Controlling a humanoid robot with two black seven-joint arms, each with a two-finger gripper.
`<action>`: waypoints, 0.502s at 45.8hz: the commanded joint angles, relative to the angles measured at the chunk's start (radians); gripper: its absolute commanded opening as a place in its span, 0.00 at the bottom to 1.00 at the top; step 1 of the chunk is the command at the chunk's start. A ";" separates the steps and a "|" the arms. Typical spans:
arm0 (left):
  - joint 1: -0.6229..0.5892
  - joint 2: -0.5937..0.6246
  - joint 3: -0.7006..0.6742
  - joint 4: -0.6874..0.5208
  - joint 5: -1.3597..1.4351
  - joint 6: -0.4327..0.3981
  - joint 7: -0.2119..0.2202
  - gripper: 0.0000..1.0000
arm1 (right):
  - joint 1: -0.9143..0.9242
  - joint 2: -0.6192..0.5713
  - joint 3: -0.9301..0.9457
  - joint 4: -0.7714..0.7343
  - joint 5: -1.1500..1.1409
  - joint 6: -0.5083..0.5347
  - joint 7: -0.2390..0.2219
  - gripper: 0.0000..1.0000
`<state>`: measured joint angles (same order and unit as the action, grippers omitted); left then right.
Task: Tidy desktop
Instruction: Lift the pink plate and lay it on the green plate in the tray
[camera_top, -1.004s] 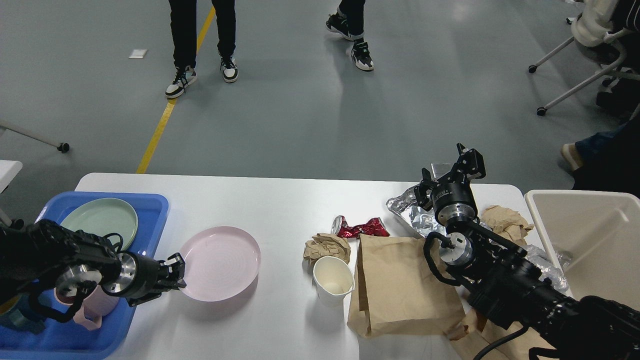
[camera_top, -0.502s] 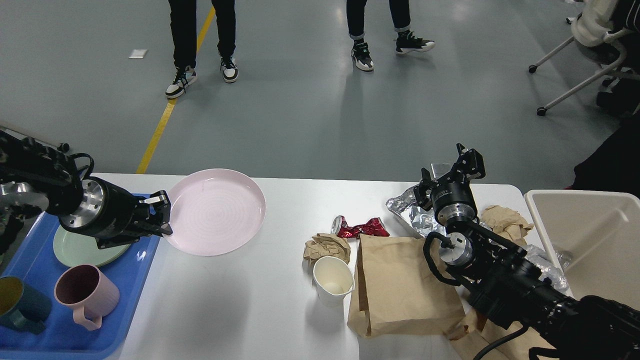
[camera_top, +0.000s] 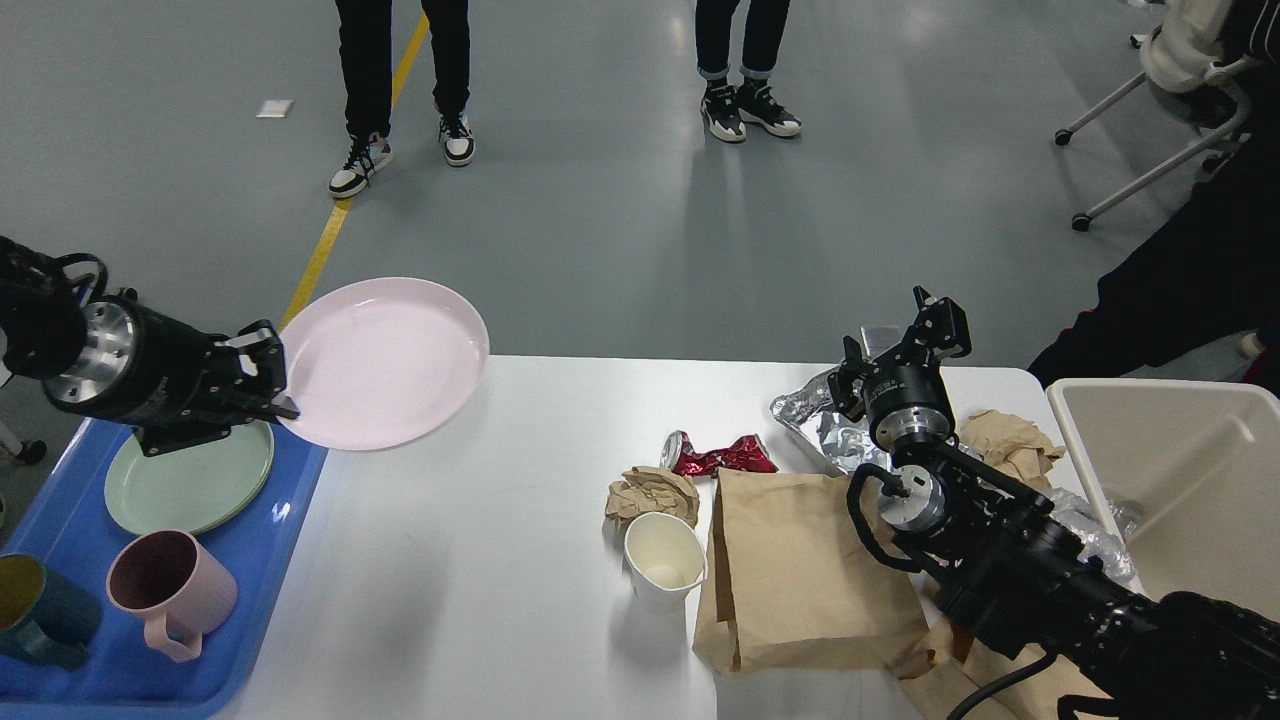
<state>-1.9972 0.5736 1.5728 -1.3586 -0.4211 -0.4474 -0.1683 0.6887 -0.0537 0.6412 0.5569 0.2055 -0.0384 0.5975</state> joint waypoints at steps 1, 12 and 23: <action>0.142 0.034 -0.013 0.191 -0.045 0.006 0.041 0.00 | 0.000 0.000 0.000 0.000 0.000 0.000 -0.001 1.00; 0.478 0.129 -0.298 0.565 -0.071 0.035 0.266 0.00 | 0.000 0.000 0.000 0.000 0.000 0.000 0.001 1.00; 0.774 0.115 -0.554 0.808 -0.056 0.081 0.363 0.00 | 0.000 0.000 0.000 0.000 0.000 0.000 -0.001 1.00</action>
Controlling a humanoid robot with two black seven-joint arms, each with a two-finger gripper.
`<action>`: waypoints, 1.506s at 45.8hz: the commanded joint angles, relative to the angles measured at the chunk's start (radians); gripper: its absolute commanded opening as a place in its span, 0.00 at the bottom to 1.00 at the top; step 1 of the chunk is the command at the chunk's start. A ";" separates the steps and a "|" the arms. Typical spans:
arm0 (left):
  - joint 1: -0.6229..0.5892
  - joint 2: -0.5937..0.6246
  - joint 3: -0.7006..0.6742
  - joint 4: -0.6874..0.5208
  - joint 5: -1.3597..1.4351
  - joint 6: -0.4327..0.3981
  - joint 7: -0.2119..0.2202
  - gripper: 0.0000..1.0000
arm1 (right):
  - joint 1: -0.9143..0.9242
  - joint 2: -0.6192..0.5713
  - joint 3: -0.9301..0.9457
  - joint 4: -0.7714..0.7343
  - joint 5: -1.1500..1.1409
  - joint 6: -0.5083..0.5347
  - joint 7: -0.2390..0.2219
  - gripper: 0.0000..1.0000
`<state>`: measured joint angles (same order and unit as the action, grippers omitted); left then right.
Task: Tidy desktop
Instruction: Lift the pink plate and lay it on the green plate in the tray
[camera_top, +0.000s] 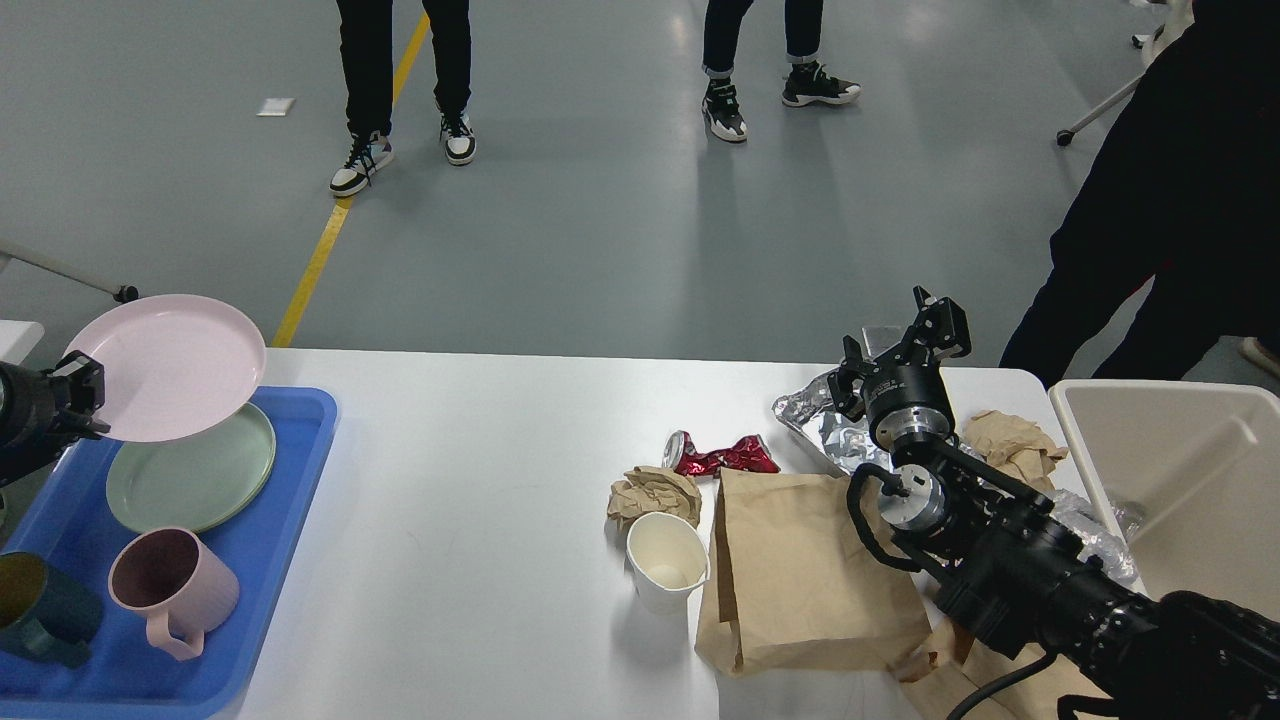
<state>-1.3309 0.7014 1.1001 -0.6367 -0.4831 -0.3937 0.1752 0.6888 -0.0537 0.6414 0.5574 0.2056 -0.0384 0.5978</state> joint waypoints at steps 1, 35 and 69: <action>0.125 -0.017 -0.089 0.095 0.009 0.035 0.018 0.00 | 0.000 0.000 0.000 -0.001 0.000 0.000 0.000 1.00; 0.246 -0.114 -0.131 0.146 0.043 0.130 0.018 0.01 | 0.000 0.000 0.000 -0.001 0.000 0.000 0.000 1.00; 0.139 -0.060 -0.163 0.144 0.054 0.078 0.018 0.96 | 0.000 0.000 0.000 -0.001 0.000 0.000 0.000 1.00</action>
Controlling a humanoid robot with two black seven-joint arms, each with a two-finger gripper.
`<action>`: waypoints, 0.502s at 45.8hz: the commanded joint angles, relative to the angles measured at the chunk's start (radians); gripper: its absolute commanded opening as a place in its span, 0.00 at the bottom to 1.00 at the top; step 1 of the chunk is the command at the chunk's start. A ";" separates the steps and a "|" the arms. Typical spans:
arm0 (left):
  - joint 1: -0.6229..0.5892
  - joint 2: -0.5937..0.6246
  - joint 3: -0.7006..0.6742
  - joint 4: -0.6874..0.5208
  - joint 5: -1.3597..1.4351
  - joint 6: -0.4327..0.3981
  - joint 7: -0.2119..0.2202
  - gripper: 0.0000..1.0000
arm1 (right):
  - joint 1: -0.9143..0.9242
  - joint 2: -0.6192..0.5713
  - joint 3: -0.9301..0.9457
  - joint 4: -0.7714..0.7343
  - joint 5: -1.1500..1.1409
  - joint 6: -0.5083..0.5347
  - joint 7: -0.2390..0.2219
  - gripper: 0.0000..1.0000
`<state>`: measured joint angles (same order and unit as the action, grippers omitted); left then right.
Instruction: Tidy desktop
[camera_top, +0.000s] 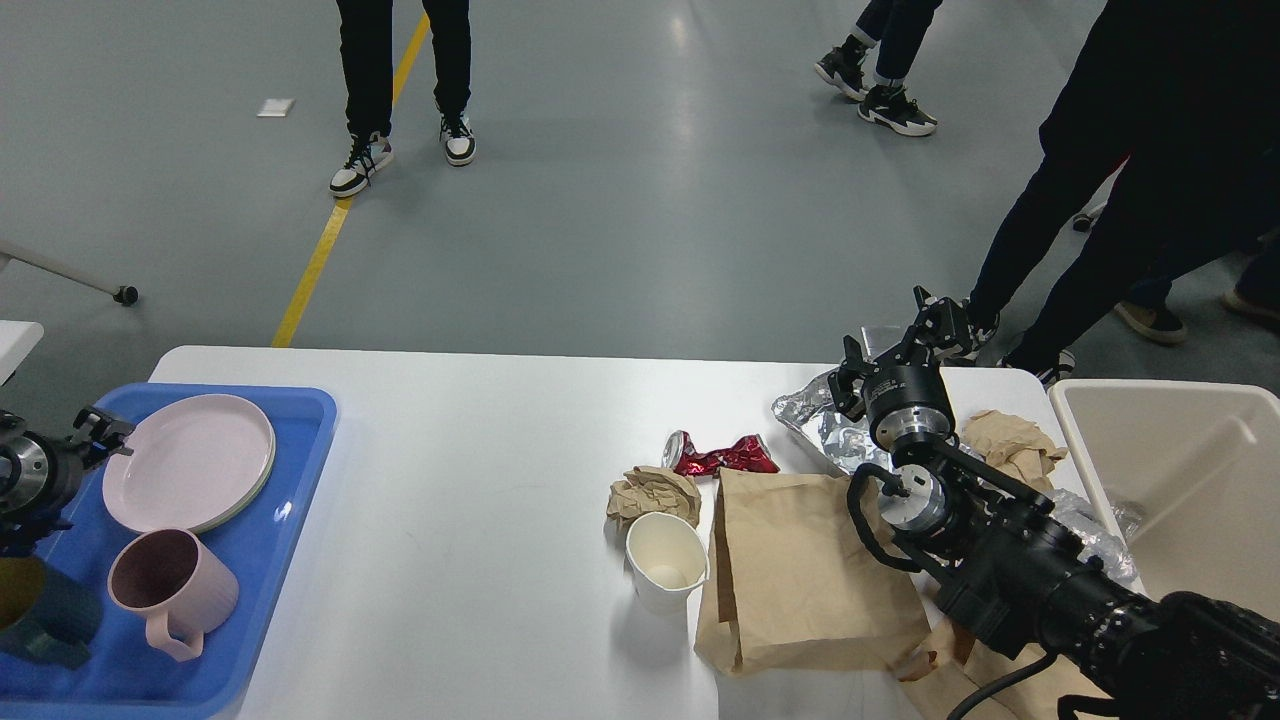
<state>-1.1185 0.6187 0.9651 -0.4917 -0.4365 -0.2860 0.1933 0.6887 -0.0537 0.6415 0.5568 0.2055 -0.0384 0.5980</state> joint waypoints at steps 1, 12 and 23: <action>-0.089 0.036 -0.048 -0.001 0.007 -0.041 -0.009 0.96 | 0.000 0.000 0.000 0.000 0.000 0.000 0.000 1.00; 0.063 0.107 -0.737 0.002 0.021 -0.085 -0.026 0.96 | 0.000 0.000 0.000 0.000 0.000 -0.001 0.000 1.00; 0.344 -0.033 -1.583 0.002 0.048 -0.087 -0.095 0.96 | 0.000 0.000 0.000 0.000 0.000 0.000 0.000 1.00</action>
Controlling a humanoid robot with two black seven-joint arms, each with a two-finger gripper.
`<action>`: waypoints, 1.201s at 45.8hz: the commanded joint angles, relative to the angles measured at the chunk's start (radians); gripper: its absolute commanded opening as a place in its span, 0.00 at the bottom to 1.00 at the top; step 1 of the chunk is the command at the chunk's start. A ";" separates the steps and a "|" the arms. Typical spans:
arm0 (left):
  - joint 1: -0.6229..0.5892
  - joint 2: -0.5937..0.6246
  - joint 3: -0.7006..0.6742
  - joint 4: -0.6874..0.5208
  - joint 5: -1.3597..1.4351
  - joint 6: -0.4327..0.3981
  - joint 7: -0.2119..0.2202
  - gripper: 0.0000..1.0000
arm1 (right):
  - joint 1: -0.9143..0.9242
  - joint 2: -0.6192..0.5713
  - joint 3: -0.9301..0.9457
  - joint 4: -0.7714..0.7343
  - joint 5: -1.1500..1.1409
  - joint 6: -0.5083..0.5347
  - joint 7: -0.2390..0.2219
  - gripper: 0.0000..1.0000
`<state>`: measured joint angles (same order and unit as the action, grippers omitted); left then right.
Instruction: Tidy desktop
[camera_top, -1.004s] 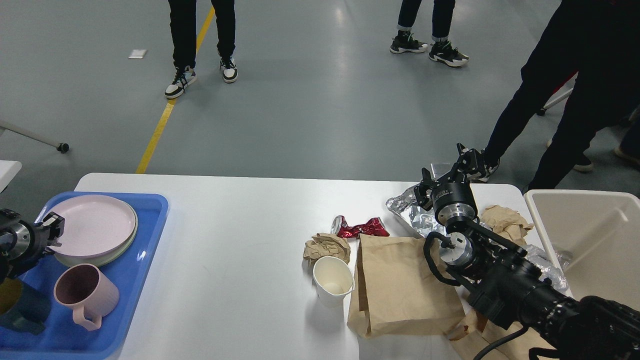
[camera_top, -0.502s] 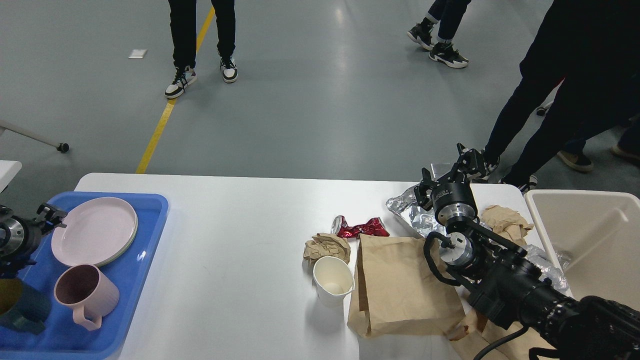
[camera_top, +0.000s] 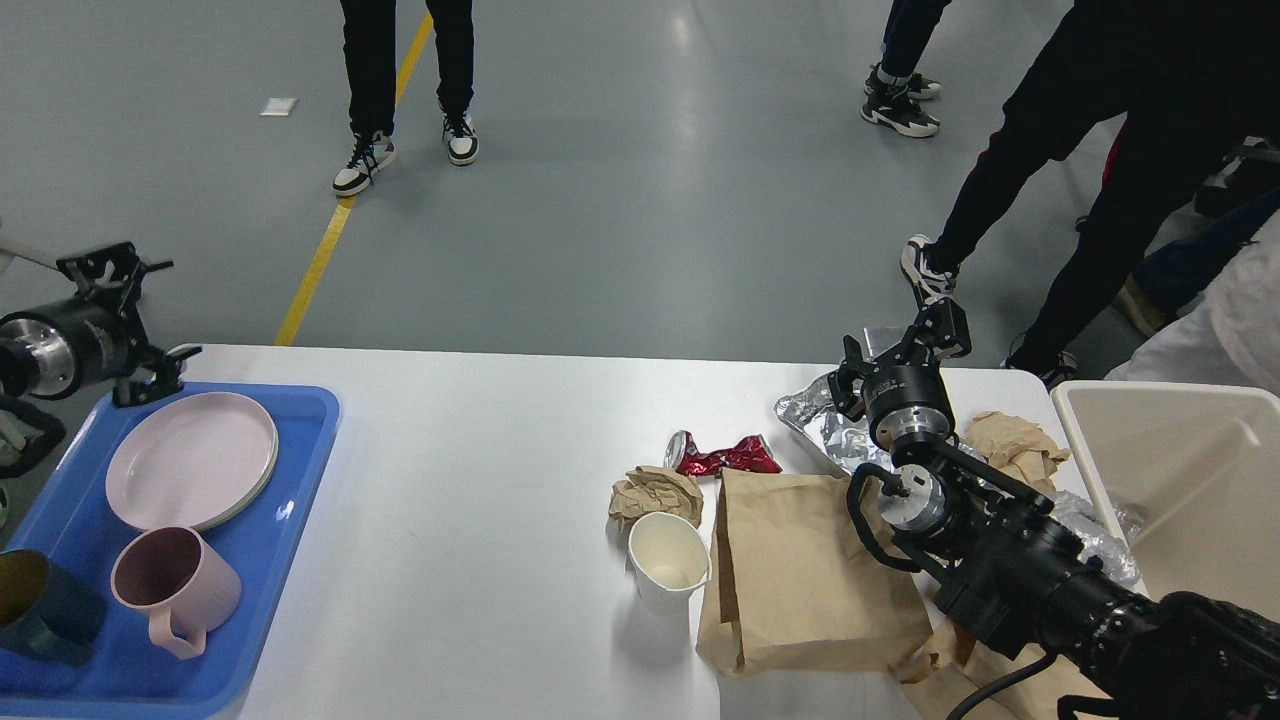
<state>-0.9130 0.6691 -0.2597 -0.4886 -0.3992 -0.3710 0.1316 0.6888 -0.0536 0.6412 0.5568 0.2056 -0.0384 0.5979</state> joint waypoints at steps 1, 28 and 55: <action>0.160 -0.100 -0.428 -0.001 0.011 -0.002 -0.050 0.96 | 0.000 0.000 0.000 0.000 0.000 0.000 0.000 1.00; 0.566 -0.358 -1.093 -0.254 0.344 -0.152 -0.294 0.96 | 0.000 0.000 0.000 0.002 0.000 0.000 -0.001 1.00; 0.594 -0.482 -1.204 -0.248 0.375 -0.194 -0.305 0.96 | 0.000 0.000 0.000 0.000 0.000 0.000 0.000 1.00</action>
<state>-0.3086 0.1840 -1.4420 -0.7360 -0.0074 -0.5434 -0.1746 0.6888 -0.0537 0.6412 0.5574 0.2056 -0.0384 0.5974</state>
